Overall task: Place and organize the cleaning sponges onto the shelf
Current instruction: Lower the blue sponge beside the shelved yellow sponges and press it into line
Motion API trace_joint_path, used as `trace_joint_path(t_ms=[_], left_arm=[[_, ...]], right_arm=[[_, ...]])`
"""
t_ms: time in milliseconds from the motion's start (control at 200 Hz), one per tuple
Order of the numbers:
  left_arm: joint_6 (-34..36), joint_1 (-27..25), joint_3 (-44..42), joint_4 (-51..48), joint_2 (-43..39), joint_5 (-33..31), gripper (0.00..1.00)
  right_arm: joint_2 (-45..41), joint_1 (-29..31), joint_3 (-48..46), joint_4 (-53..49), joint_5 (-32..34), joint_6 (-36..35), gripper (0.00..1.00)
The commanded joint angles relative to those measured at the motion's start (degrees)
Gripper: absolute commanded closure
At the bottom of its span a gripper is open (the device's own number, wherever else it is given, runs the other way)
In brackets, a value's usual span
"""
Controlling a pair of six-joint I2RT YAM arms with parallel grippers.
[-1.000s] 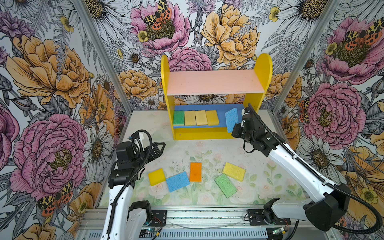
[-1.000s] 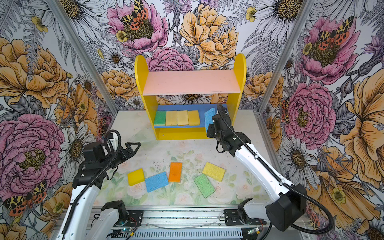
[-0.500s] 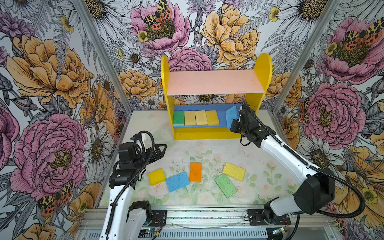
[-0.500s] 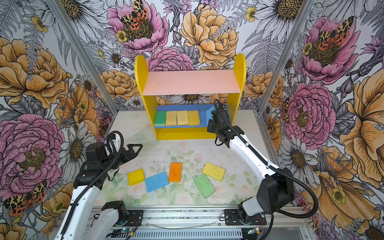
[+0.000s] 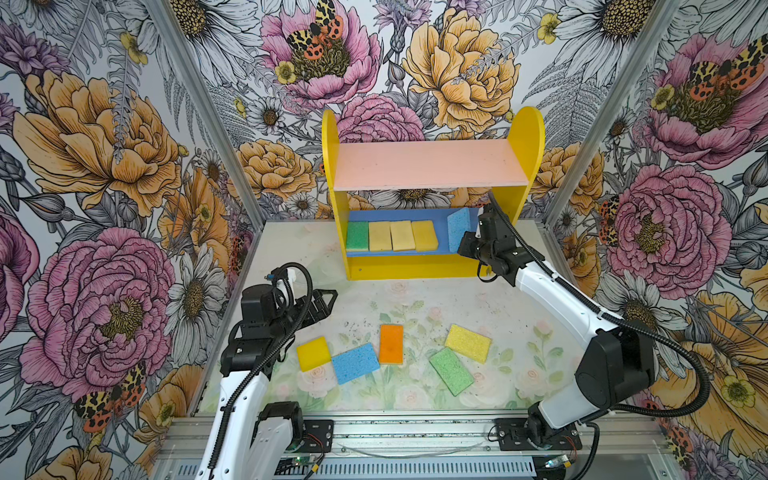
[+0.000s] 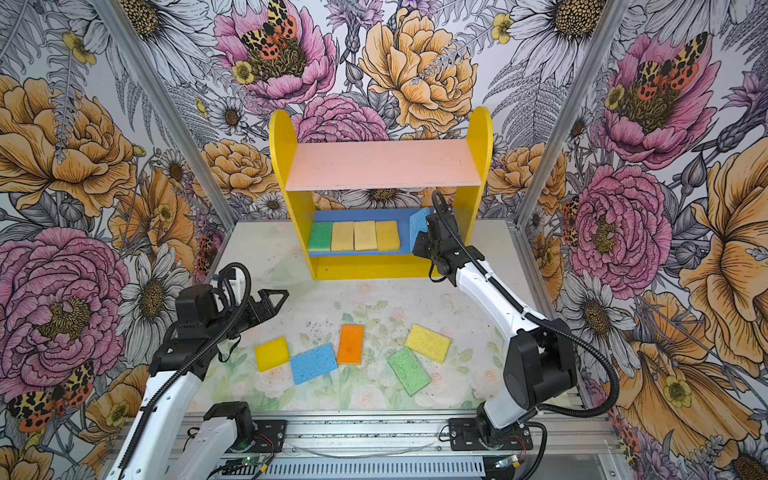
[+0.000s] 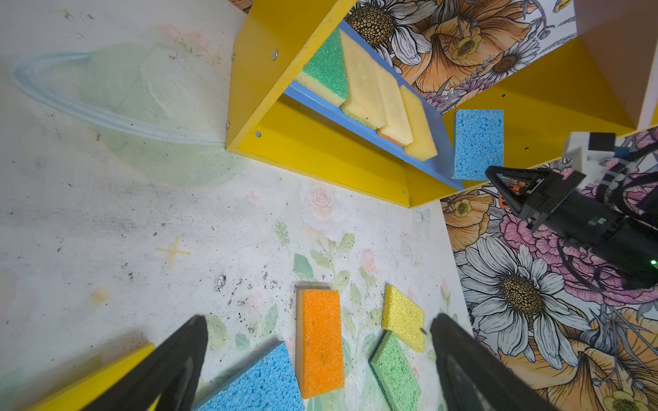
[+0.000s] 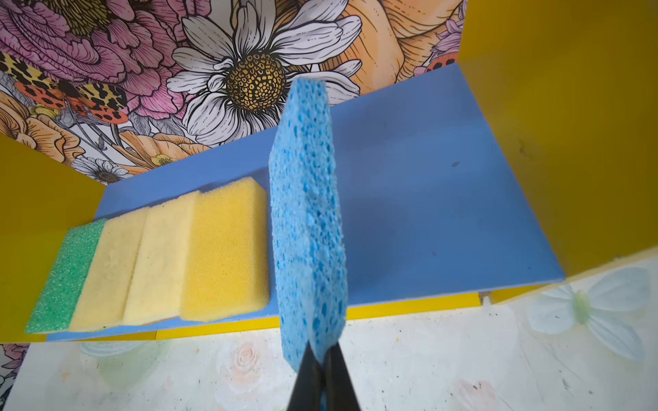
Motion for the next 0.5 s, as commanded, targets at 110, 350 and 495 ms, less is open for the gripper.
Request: trace_joint_path(t_ms=[110, 350, 495], left_arm=[[1.1, -0.6, -0.5, 1.0, -0.7, -1.2, 0.01], [1.1, -0.7, -0.5, 1.0, -0.6, -1.2, 0.01], [1.1, -0.8, -0.6, 1.0, -0.5, -1.3, 0.01]], right_arm=[[3.0, -2.5, 1.8, 4.8, -6.6, 2.5, 1.00], [6.3, -4.3, 2.5, 5.2, -12.9, 3.5, 1.00], [8.1, -5.6, 3.1, 5.2, -16.8, 3.8, 0.98]])
